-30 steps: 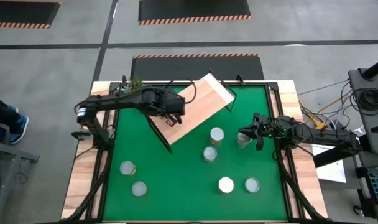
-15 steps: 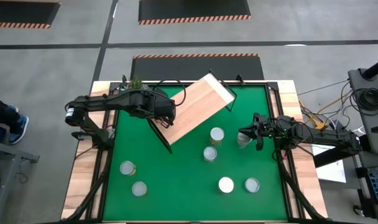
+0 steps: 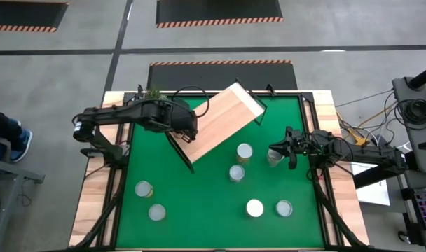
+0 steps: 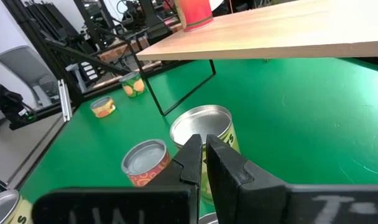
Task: Pick and place cans onto a shelf
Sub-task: Put the orange and yellow can on the shelf
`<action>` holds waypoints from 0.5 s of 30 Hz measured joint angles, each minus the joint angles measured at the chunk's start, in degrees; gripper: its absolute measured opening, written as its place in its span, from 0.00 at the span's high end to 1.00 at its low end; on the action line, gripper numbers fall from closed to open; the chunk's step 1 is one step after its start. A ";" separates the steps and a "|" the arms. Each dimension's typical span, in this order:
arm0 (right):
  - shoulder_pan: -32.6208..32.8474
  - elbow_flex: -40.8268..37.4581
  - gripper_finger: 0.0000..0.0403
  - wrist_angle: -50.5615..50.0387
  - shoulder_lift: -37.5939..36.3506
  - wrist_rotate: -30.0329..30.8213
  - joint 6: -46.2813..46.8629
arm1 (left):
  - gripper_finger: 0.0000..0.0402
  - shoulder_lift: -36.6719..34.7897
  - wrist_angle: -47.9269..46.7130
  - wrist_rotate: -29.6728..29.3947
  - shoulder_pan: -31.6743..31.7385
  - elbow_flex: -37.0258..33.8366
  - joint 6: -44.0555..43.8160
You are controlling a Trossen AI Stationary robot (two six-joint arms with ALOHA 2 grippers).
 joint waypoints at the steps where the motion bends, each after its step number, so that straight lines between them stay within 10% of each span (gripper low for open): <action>1: 0.02 0.00 0.97 -0.09 0.00 0.00 0.01 | 1.00 0.11 0.10 0.00 -0.54 1.27 1.03; 15: 0.02 0.17 0.97 -0.14 0.00 0.02 -0.12 | 1.00 5.10 1.47 7.87 -7.14 4.55 10.84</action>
